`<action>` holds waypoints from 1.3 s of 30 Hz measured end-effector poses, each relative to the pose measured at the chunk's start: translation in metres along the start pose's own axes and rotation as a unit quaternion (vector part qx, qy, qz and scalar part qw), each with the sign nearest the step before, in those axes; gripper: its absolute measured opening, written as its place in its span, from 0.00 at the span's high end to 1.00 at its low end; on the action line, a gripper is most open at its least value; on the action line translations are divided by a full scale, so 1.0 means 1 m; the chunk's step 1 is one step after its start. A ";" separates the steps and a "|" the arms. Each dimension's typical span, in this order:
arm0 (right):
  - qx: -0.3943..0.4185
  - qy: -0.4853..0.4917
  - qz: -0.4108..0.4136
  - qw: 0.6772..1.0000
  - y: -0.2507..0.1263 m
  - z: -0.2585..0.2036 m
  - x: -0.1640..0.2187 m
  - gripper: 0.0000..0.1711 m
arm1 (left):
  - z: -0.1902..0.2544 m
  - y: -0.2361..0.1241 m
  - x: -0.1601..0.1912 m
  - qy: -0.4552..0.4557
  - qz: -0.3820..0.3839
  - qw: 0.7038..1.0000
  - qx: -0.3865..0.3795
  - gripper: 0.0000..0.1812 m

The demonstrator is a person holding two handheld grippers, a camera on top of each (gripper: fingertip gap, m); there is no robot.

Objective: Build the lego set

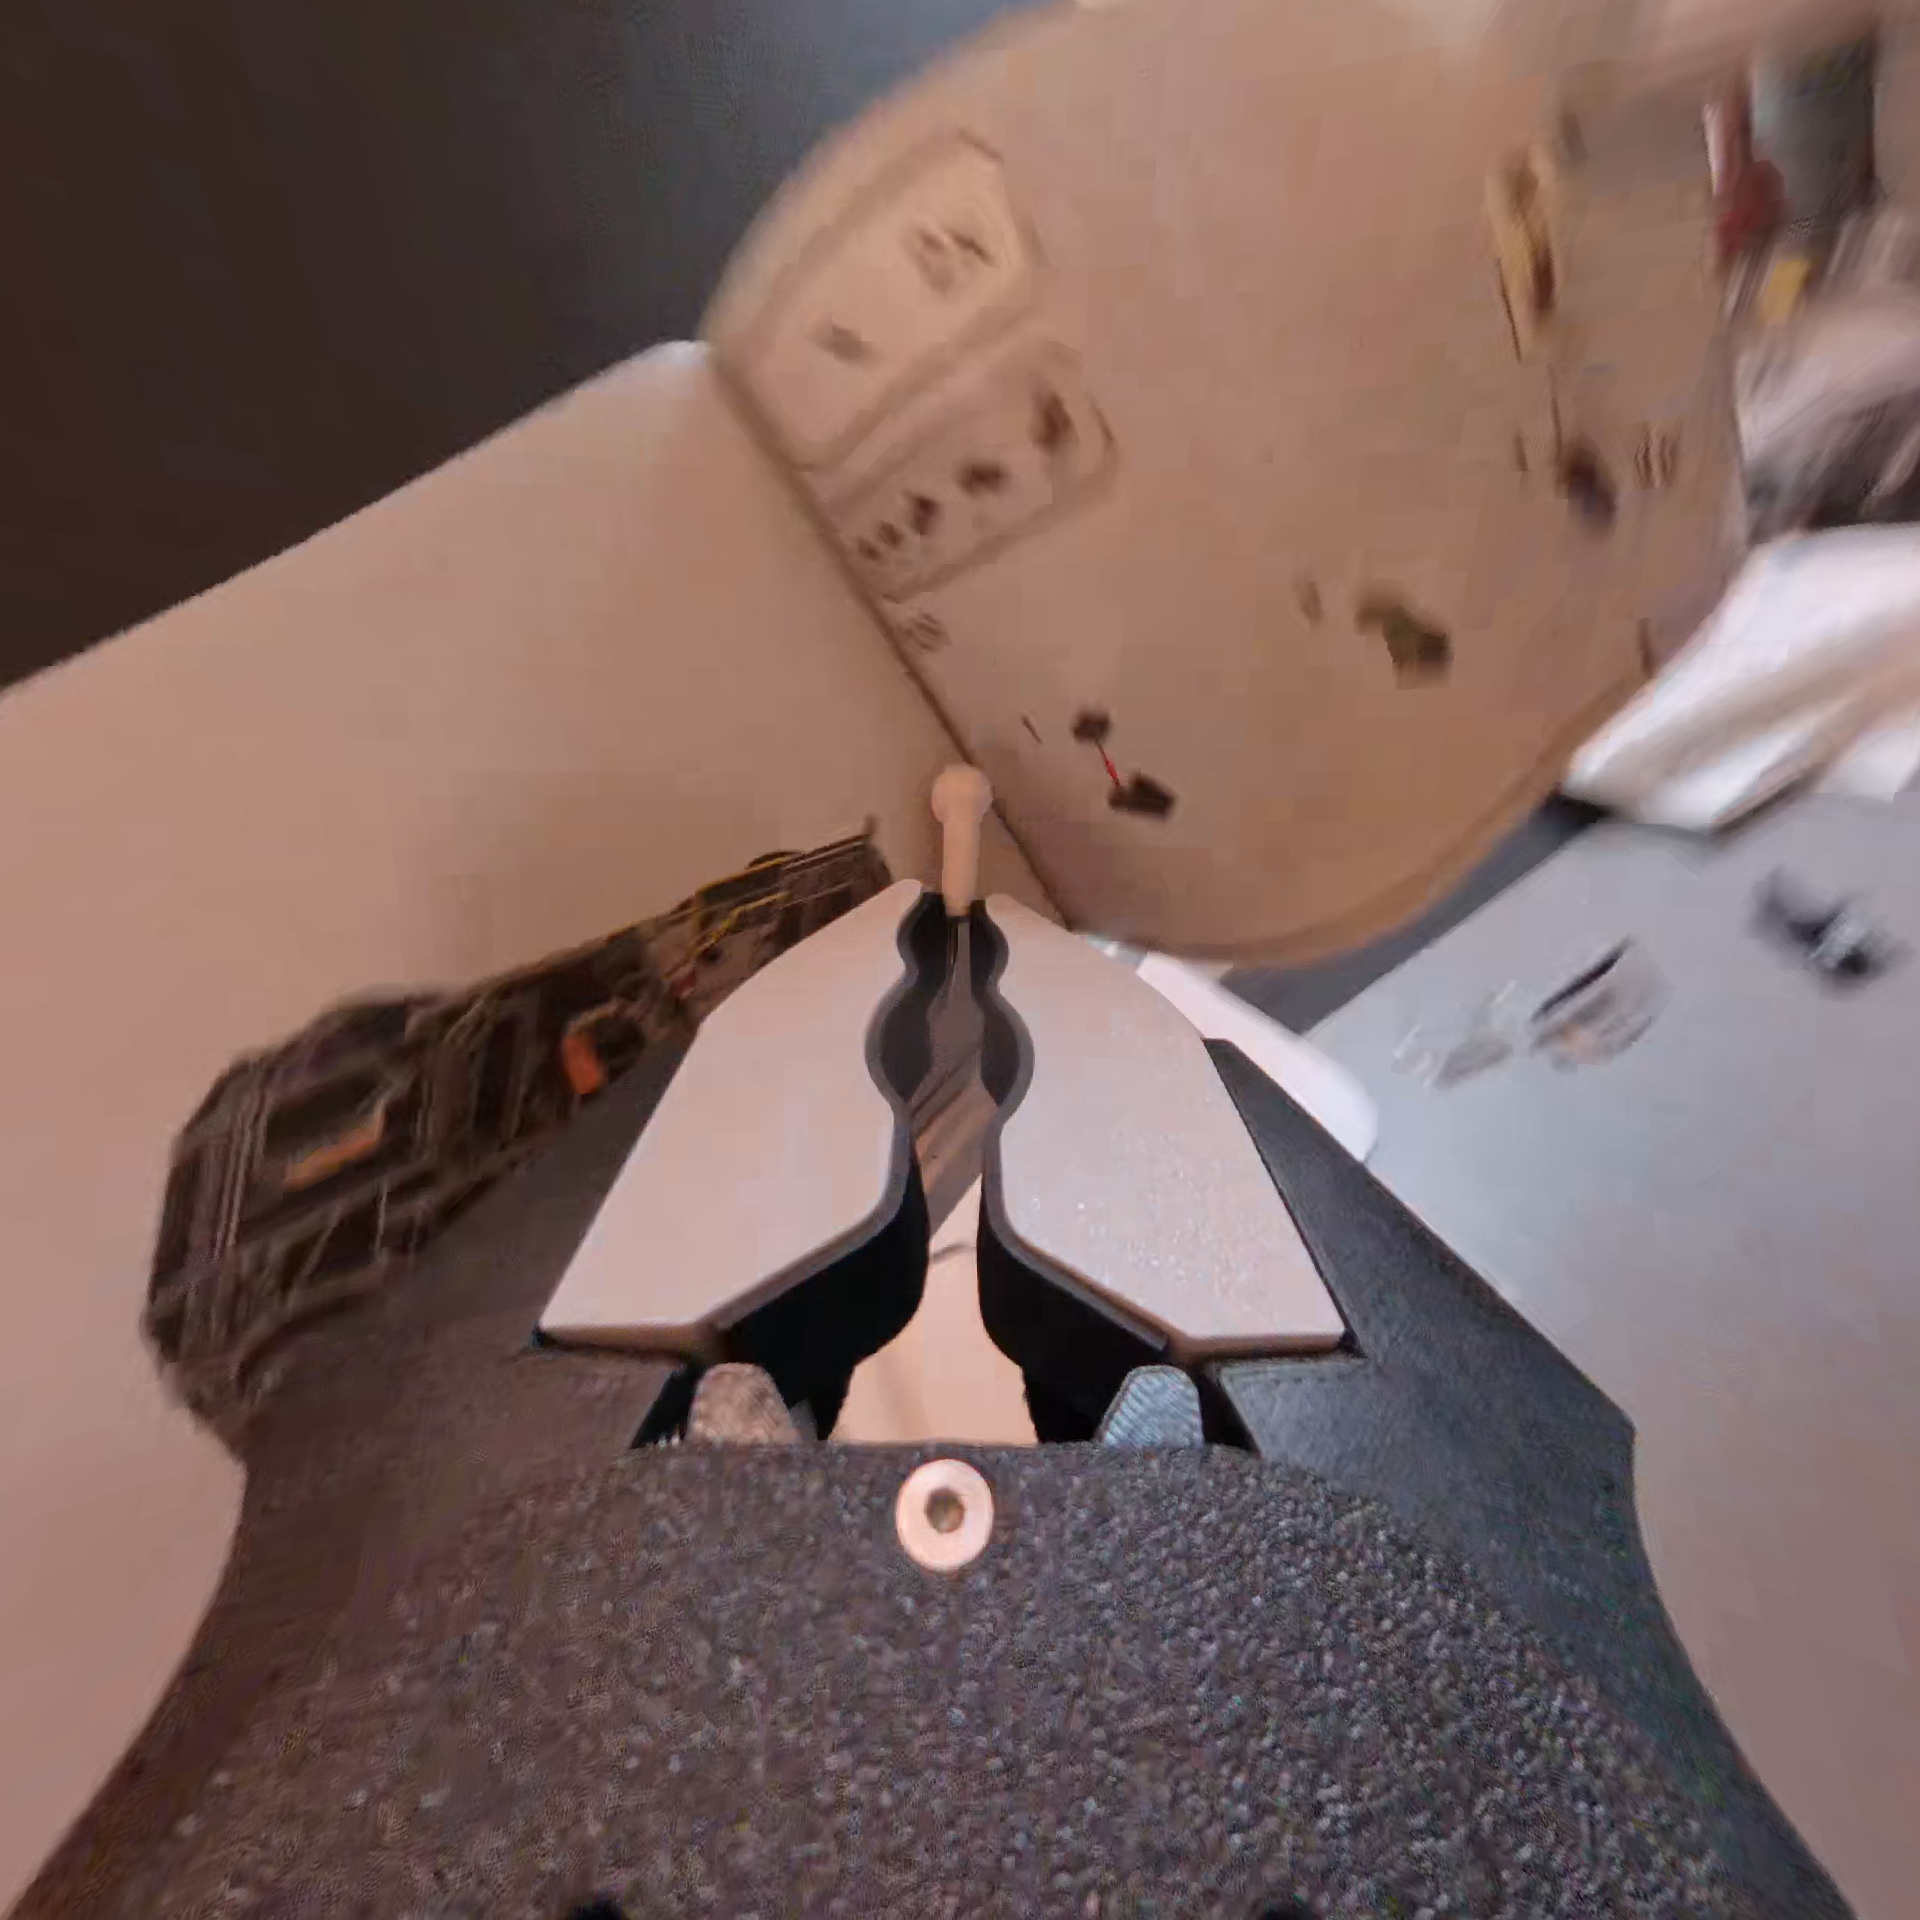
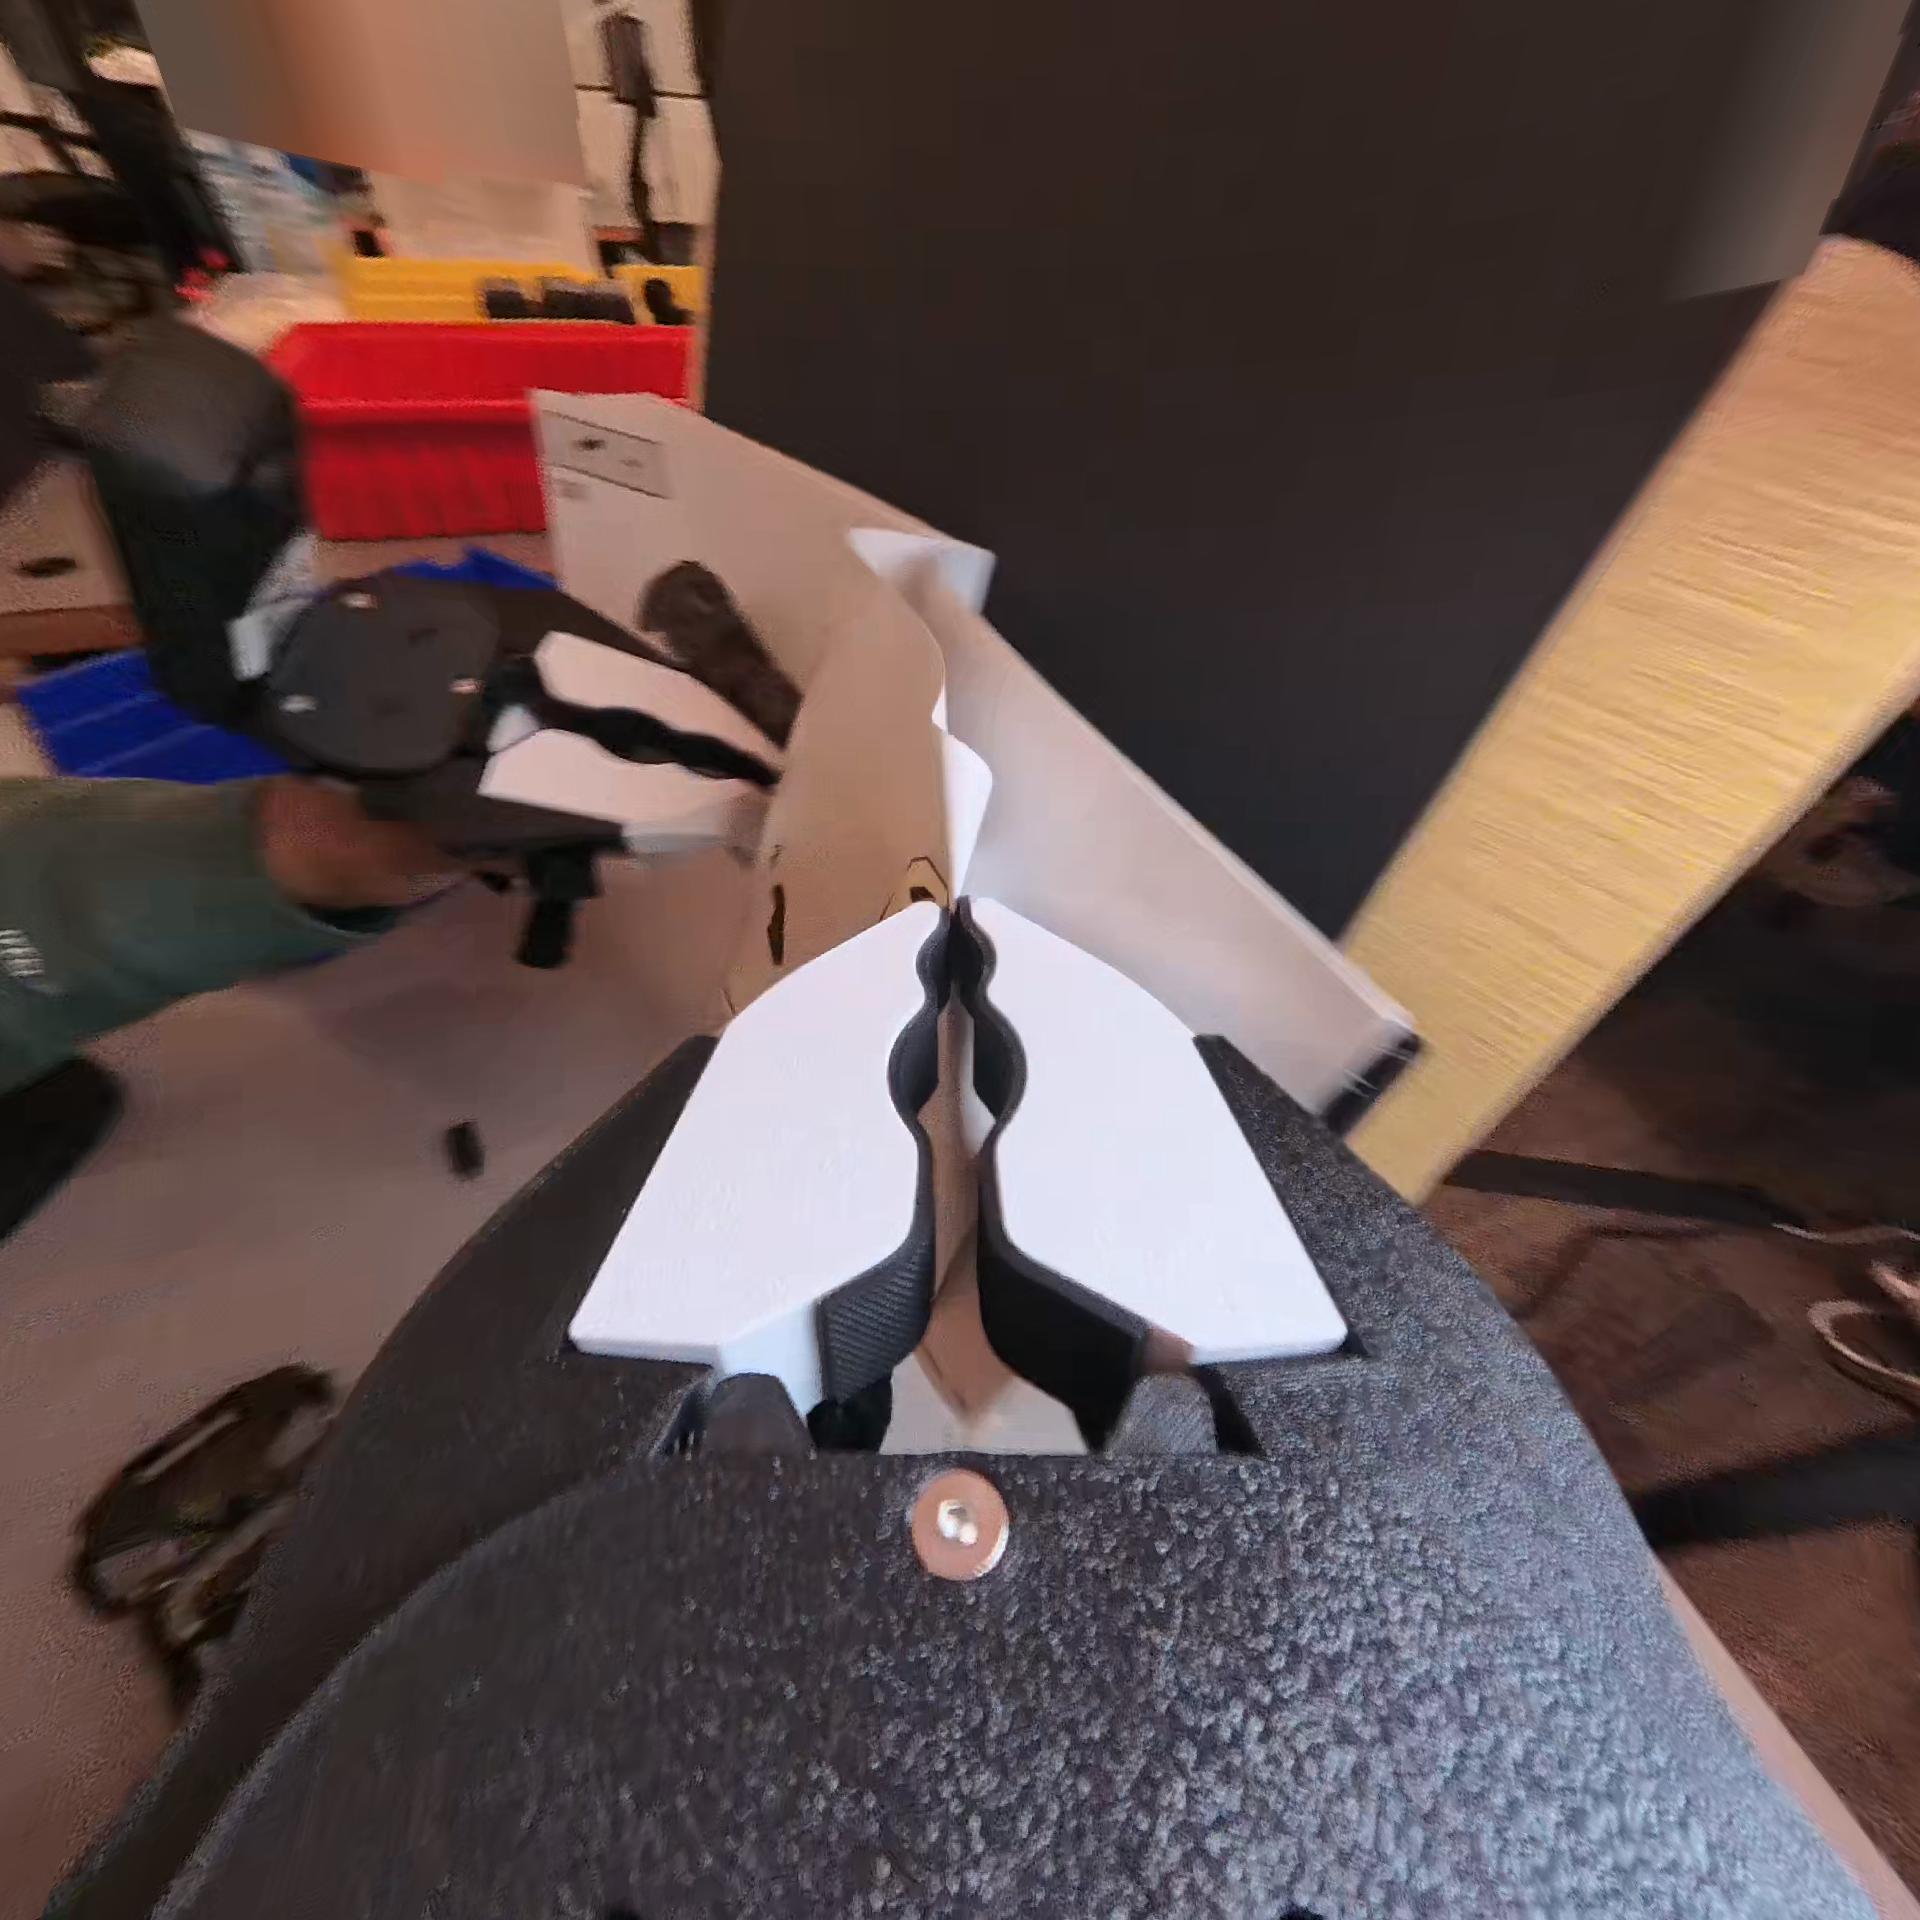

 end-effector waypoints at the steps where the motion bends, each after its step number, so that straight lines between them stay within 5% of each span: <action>1: -0.019 -0.001 -0.005 1.000 0.006 -0.012 -0.001 1.00 | -0.006 -0.004 -0.002 -0.057 0.031 0.998 -0.003 0.97; 11: -0.068 -0.072 -0.057 0.993 0.108 -0.079 -0.003 0.98 | -0.060 -0.047 0.023 -0.345 0.149 0.926 -0.039 0.97; 17: -0.235 -0.101 -0.154 0.954 0.162 -0.132 0.032 0.75 | -0.065 -0.063 0.050 -0.402 0.179 0.898 -0.021 0.96; 20: -0.261 -0.094 -0.108 0.955 0.155 -0.135 0.016 0.73 | -0.064 -0.065 0.056 -0.427 0.190 0.884 0.003 0.96; 25: -0.060 -0.197 -0.008 0.979 0.137 -0.079 -0.012 0.89 | -0.062 -0.067 0.062 -0.466 0.219 0.857 0.027 0.97; 30: 0.068 -0.372 -0.083 0.922 0.168 -0.071 0.023 0.90 | -0.059 -0.070 0.070 -0.534 0.258 0.804 0.048 0.97; 34: 0.135 -0.458 -0.107 0.872 0.197 -0.079 0.019 0.90 | -0.052 -0.074 0.083 -0.566 0.271 0.776 0.058 0.97; 39: 0.133 -0.437 -0.114 0.882 0.214 -0.092 0.013 0.95 | -0.042 -0.075 0.095 -0.638 0.304 0.704 0.066 0.97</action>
Point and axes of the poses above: each gripper's, where its closed fingertips meet, y out along the fingers, x out of its underside, z = x × y across the jaws, the point moved 1 cm from there along -y, back along the fingers, and after that the axes turned 10 degrees about y, right-handed, at the moved point
